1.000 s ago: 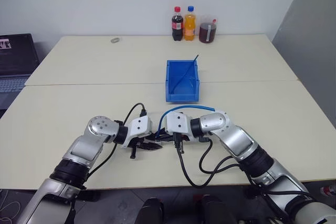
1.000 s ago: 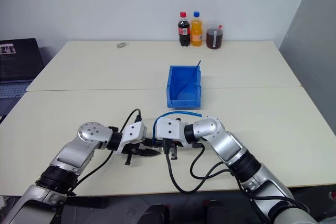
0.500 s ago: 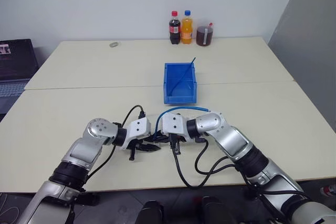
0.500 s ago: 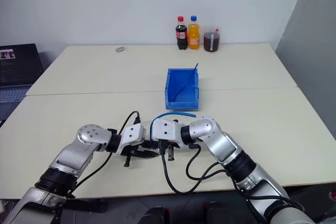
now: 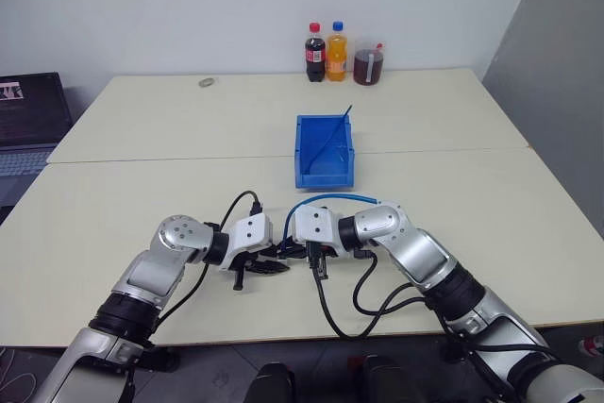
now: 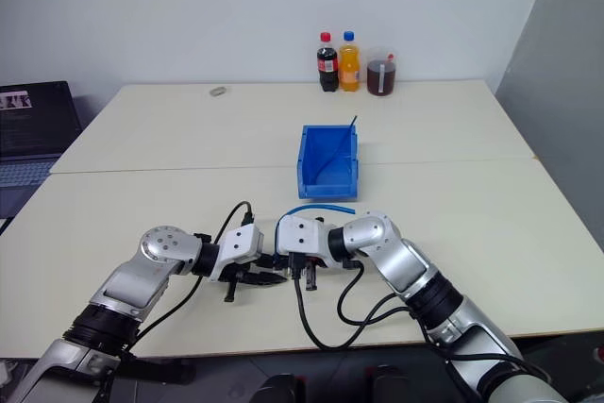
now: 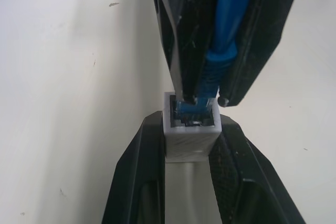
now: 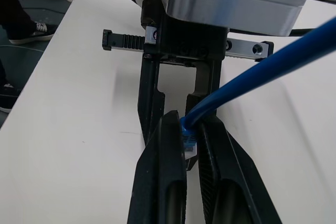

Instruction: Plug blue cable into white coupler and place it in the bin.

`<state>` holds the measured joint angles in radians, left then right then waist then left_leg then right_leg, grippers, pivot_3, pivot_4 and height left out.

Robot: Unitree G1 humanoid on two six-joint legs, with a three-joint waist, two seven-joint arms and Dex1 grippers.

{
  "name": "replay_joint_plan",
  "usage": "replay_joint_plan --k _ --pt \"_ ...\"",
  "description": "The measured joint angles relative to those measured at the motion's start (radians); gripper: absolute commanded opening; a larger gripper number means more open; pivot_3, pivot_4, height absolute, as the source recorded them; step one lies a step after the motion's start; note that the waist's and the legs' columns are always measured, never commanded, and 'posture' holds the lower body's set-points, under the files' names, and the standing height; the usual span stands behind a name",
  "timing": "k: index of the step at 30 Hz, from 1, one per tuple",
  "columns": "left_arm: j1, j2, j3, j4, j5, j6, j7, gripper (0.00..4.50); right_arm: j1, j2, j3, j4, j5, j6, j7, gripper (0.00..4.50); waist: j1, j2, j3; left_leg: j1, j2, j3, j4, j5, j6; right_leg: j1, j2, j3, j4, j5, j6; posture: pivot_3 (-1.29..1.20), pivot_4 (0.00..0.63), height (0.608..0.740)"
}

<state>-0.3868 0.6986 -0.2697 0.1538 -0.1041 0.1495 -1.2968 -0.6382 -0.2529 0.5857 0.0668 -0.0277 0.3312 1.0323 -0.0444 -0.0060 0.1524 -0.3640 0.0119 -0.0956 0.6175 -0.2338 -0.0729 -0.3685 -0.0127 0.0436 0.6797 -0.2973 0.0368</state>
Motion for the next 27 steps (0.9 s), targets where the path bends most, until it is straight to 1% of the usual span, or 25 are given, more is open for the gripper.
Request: replay_joint_plan --k 11,12,13,18,21,24,26,27 --pt "0.018 -0.009 0.007 0.000 0.007 -0.009 0.024 0.80 0.006 0.017 -0.017 0.017 0.002 0.001 -0.016 0.04 0.000 0.005 -0.007 0.001 0.000 -0.001 -0.005 0.000 0.000 -0.001 0.000 -0.001 -0.001 -0.001 -0.001 0.00 0.150 0.740" --pt "0.020 -0.009 0.010 0.000 0.007 -0.013 0.027 1.50 0.009 0.019 -0.020 0.017 0.003 0.001 -0.020 0.04 0.000 0.005 -0.007 0.001 0.000 -0.001 -0.005 0.000 0.000 -0.001 0.000 -0.001 0.000 -0.001 -0.001 0.00 0.150 0.740" --pt "0.023 -0.011 0.010 0.001 0.015 -0.022 0.043 1.60 0.016 0.022 -0.026 0.016 0.004 -0.001 -0.032 0.04 0.001 0.005 -0.007 0.001 0.000 -0.001 -0.005 0.000 0.000 -0.001 0.000 -0.001 0.000 -0.001 -0.001 0.00 0.150 0.740" --pt "0.029 -0.026 0.016 0.003 0.022 -0.041 0.092 2.61 0.046 0.018 -0.057 -0.014 0.013 0.013 -0.052 0.04 0.006 0.004 -0.005 0.000 0.000 -0.001 -0.005 0.000 0.000 -0.002 0.000 -0.001 -0.001 -0.001 -0.001 0.00 0.150 0.740" --pt "0.040 -0.026 0.033 0.000 0.013 -0.039 0.106 3.25 0.074 0.010 -0.074 -0.056 0.026 0.031 -0.053 0.04 0.005 0.003 -0.004 -0.001 0.000 -0.001 -0.006 0.000 0.000 -0.003 0.000 -0.001 -0.001 -0.001 -0.001 0.00 0.150 0.740" --pt "0.061 -0.024 0.067 -0.010 -0.016 -0.011 0.108 3.94 0.095 0.005 -0.099 -0.089 0.053 0.071 -0.061 0.04 0.003 -0.002 0.002 -0.002 0.000 -0.001 -0.007 0.000 0.000 -0.005 0.000 -0.001 -0.001 -0.002 -0.003 0.00 0.150 0.740" --pt "0.081 -0.017 0.094 -0.037 -0.050 0.028 0.108 4.33 0.110 0.008 -0.123 -0.115 0.081 0.110 -0.075 0.04 0.002 -0.006 0.008 -0.005 0.001 -0.002 -0.008 0.000 0.000 -0.008 0.000 -0.002 -0.001 -0.002 -0.003 0.00 0.150 0.740" --pt "0.092 -0.016 0.118 -0.059 -0.082 0.069 0.109 4.50 0.112 0.009 -0.152 -0.133 0.102 0.145 -0.087 0.04 0.001 -0.008 0.010 -0.014 0.001 -0.003 -0.007 0.000 0.000 -0.016 0.001 -0.003 0.000 -0.002 -0.003 0.00 0.150 0.740"
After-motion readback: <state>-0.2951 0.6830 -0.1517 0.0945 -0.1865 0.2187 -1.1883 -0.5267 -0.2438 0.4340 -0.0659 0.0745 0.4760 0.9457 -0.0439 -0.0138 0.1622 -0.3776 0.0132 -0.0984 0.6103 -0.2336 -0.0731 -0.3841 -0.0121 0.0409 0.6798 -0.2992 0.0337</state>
